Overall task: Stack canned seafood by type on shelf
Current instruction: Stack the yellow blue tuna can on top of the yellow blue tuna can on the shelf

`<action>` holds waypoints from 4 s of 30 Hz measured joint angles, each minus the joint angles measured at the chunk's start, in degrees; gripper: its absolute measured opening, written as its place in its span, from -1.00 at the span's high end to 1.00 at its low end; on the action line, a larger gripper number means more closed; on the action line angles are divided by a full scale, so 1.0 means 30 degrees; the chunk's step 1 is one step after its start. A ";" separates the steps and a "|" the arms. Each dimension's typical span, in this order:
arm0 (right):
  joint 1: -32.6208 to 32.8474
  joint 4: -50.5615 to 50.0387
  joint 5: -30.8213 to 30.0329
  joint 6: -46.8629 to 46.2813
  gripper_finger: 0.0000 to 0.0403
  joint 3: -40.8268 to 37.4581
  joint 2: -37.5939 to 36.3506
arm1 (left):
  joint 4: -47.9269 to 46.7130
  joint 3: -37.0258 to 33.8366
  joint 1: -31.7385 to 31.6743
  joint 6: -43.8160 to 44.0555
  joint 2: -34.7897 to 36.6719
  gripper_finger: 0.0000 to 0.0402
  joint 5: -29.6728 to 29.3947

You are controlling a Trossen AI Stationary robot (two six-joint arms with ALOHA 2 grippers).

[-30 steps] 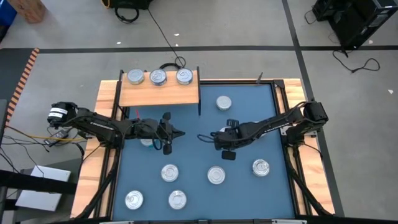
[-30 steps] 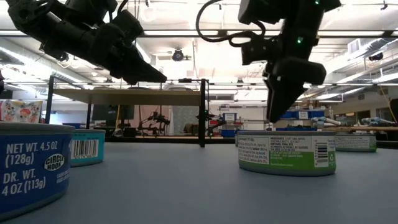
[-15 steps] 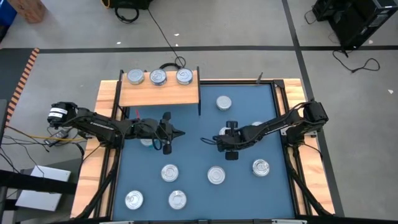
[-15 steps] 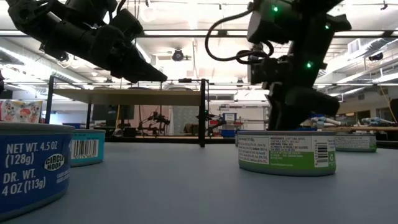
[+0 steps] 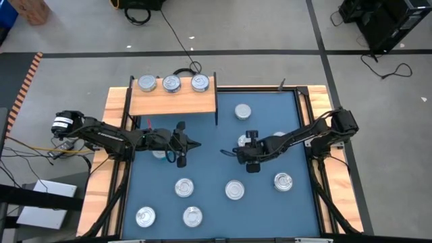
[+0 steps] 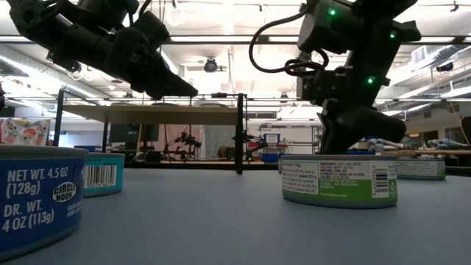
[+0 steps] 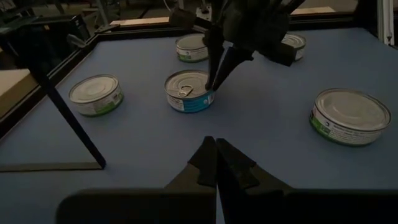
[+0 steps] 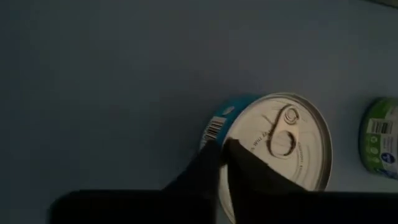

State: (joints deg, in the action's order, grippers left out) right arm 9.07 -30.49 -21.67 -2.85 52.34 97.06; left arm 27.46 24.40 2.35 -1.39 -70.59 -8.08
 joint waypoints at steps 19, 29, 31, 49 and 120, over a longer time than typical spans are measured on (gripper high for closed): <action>-0.1153 0.5012 0.8170 -0.2754 0.99 0.1268 -0.1380 | 0.0007 0.0000 0.0000 0.0199 0.0000 0.98 0.0058; -0.2466 0.6668 1.1413 -0.6129 1.00 0.1221 -0.1326 | -0.0007 0.0000 0.0000 0.0575 0.0000 0.98 0.0070; -0.2740 0.7324 1.2291 -0.6620 1.00 0.1027 -0.1326 | -0.0011 0.0000 0.0000 0.0589 0.0000 0.98 0.0121; -0.4703 0.8169 1.5097 -0.6746 1.00 0.0102 -0.1134 | -0.0051 0.0000 0.0007 0.0668 0.0007 0.98 0.0940; -0.1378 0.6047 0.2174 0.7888 0.75 -0.2046 -0.1144 | -0.0138 0.0007 0.0007 0.0553 0.0000 0.98 0.0945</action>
State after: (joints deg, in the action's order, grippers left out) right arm 4.94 -12.35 -15.15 20.82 46.20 93.62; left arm 27.05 24.43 2.37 0.27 -70.59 -5.24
